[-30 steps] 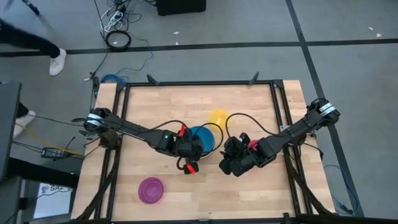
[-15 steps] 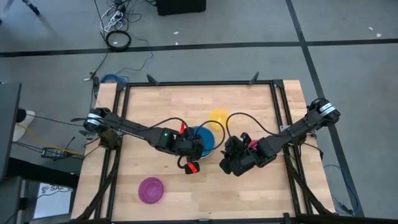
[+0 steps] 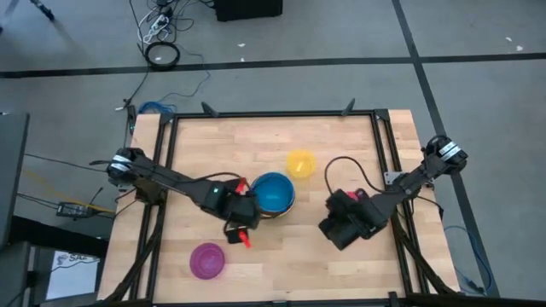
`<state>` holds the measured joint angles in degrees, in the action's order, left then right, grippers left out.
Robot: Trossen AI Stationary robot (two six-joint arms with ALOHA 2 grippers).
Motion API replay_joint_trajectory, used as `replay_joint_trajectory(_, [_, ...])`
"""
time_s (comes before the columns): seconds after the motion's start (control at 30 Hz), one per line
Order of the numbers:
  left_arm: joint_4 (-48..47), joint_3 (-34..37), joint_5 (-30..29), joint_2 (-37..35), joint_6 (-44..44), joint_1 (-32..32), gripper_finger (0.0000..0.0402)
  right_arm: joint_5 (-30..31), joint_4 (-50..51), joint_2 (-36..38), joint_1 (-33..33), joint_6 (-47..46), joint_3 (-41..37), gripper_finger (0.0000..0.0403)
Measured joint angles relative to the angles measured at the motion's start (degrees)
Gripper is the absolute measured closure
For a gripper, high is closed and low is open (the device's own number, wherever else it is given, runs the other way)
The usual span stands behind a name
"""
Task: Nest bowls inside each other
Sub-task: Stack the red bowl on top of the light blue bowl
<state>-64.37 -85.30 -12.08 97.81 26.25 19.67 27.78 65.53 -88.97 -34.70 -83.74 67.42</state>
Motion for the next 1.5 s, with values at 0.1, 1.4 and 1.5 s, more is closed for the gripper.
replay_joint_trajectory(0.1, [-6.00,0.00,-0.36,-1.44,2.93,2.52,0.0275,-6.18,2.53,0.00,-2.86,-5.78,0.00,0.0261])
replay_joint_trajectory(1.4, [-23.57,0.20,-11.21,-3.46,16.30,13.87,0.0275,-3.93,-18.66,0.00,-2.00,-13.20,-21.49,0.0264])
replay_joint_trajectory(1.5, [-23.89,0.20,-11.85,-3.46,16.30,13.87,0.0275,-3.94,-20.04,0.00,-1.84,-13.05,-22.80,0.0280])
